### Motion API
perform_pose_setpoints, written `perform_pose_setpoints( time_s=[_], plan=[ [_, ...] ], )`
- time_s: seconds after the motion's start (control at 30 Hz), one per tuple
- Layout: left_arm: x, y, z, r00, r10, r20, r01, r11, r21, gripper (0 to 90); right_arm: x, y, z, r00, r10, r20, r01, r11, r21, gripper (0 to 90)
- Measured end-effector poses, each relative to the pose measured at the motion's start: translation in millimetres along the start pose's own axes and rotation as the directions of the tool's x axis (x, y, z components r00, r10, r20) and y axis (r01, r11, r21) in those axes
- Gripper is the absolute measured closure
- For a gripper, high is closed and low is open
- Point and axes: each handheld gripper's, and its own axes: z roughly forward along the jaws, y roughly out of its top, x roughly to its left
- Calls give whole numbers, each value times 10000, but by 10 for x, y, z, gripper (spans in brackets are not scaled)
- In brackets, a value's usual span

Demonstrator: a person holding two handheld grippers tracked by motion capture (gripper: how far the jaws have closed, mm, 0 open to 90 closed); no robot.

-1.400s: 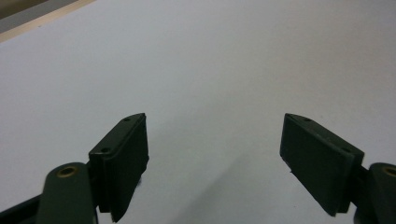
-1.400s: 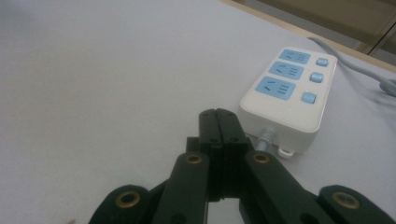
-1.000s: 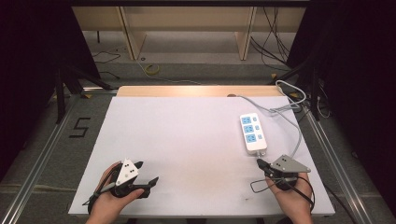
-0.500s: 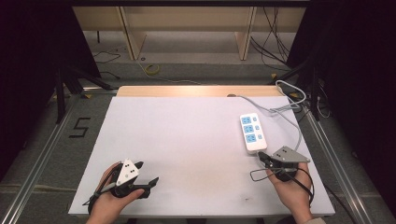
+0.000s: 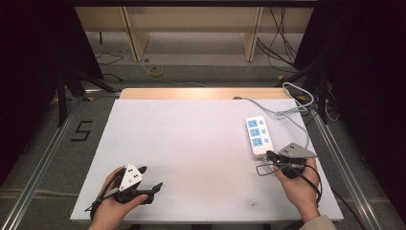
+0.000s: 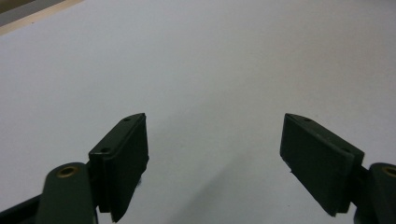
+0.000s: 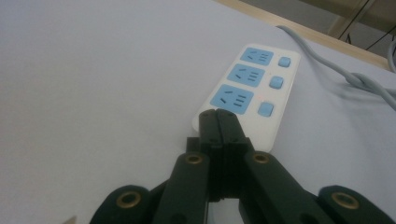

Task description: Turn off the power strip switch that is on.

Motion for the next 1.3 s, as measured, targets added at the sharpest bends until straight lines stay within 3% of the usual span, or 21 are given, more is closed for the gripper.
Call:
perform_pose_setpoints(
  time_s=[0.33,1.3],
  plan=[
    [-5,-1,1,10000,-5,22,5,10000,-3,235,-92,66,25,9996,264,104,-267,9992,284,900],
    [-18,4,4,10000,15,45,-15,10000,-33,236,-227,366,92,10000,92,-11,-90,9956,930,900]
  ],
)
